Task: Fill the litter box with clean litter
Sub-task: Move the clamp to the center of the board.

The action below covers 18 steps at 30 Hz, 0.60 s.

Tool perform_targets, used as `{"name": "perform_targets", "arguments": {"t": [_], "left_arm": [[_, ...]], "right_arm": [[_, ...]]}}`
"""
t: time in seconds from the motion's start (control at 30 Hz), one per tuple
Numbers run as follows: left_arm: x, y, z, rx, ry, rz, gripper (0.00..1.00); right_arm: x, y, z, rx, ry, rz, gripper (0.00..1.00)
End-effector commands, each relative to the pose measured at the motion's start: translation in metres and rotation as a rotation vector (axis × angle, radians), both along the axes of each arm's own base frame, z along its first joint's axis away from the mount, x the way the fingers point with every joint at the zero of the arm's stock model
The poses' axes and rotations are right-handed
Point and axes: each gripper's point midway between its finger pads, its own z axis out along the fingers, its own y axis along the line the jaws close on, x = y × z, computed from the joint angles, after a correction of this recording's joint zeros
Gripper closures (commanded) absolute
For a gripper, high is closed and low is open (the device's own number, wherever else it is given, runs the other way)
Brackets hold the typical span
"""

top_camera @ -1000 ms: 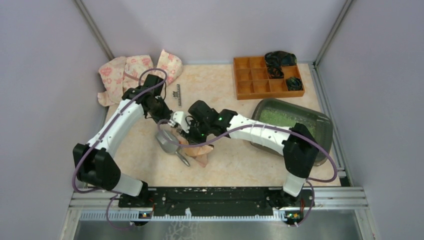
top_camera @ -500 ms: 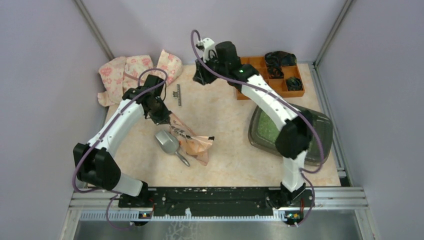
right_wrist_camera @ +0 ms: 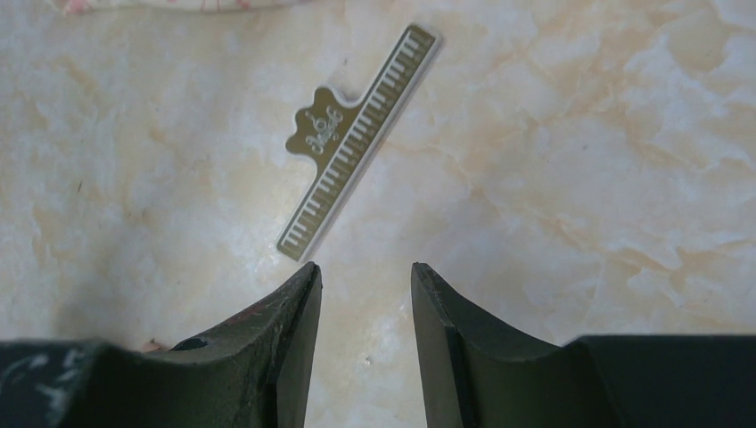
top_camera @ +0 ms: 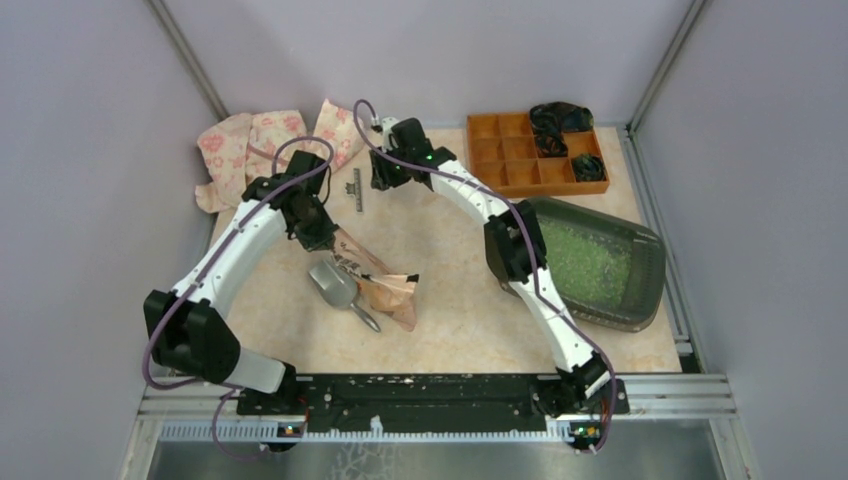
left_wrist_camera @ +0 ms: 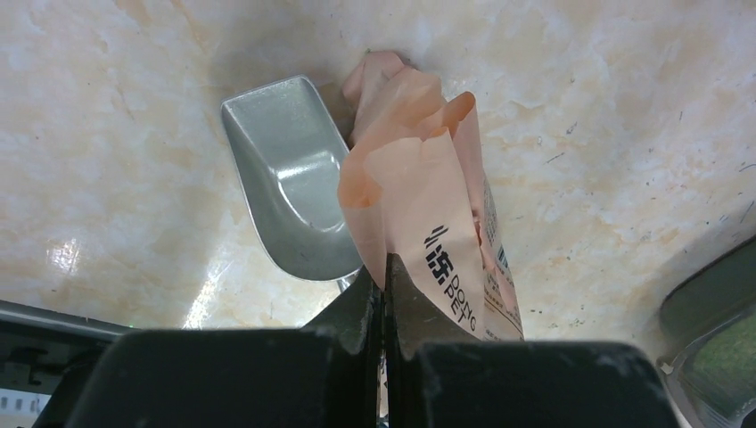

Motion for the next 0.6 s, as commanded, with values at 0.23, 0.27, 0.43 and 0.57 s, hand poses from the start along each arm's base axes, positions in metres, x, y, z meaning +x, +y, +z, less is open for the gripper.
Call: {"name": "perform_targets", "arguments": {"t": [0.23, 0.27, 0.43, 0.57], "left_arm": [[-0.008, 0.016, 0.005, 0.066, -0.010, -0.015, 1.00], [-0.009, 0.016, 0.005, 0.066, -0.011, -0.015, 1.00], [-0.010, 0.018, 0.008, 0.070, -0.022, -0.017, 1.00], [-0.009, 0.019, 0.009, 0.074, -0.027, -0.019, 1.00]], "right_arm": [[0.022, 0.057, 0.025, 0.081, -0.299, 0.018, 0.30], [0.021, 0.061, 0.020, 0.067, -0.322, 0.025, 0.26], [0.022, 0.073, 0.005, 0.038, -0.365, 0.037, 0.21], [0.023, 0.074, -0.018, -0.025, -0.389, 0.037, 0.19]]}}
